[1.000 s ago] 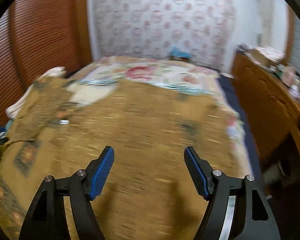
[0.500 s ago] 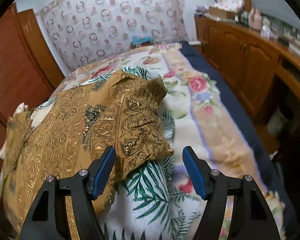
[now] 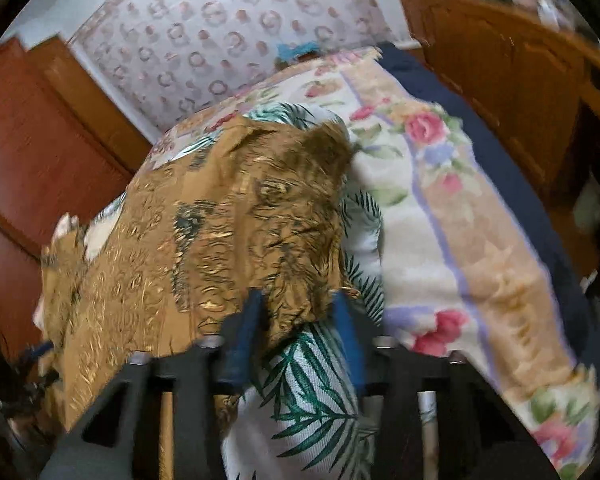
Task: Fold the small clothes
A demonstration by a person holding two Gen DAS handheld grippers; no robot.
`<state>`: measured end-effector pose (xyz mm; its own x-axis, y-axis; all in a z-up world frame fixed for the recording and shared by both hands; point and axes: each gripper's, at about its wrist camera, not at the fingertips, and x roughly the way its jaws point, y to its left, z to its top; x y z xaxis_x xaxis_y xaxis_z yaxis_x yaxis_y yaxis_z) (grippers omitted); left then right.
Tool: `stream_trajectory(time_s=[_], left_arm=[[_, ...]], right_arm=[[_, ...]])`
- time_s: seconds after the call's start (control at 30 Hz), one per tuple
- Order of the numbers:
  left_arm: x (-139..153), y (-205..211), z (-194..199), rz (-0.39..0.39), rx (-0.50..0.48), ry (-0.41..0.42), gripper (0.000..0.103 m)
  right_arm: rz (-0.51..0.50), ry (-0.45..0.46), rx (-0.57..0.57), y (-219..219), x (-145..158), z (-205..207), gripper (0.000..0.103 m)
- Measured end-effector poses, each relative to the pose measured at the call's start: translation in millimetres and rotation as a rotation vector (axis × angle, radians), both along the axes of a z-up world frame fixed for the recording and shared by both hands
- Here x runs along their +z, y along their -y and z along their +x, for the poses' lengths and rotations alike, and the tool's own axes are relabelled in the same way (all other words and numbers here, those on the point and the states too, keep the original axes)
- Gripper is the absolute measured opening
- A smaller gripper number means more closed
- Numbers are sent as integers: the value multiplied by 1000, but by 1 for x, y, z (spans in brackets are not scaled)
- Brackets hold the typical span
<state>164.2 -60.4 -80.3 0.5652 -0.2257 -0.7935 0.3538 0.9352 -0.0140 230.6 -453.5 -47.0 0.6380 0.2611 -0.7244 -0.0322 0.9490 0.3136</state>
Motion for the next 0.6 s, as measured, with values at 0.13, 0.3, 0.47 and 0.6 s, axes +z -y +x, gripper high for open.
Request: stream_trajectory(time_s=[0.13, 0.3, 0.47, 0.6], left_arm=[[-3, 4, -2, 18, -8, 18, 88], [-7, 10, 1, 18, -40, 2, 103], [-7, 10, 1, 26, -47, 2, 103], [-7, 9, 0, 26, -46, 2, 103]], right_arm=[[-149, 63, 1, -11, 15, -9, 6], [-295, 199, 12, -39, 38, -22, 5], [-323, 348, 138, -82, 62, -42, 5], [-309, 341, 268, -117, 57, -52, 5]])
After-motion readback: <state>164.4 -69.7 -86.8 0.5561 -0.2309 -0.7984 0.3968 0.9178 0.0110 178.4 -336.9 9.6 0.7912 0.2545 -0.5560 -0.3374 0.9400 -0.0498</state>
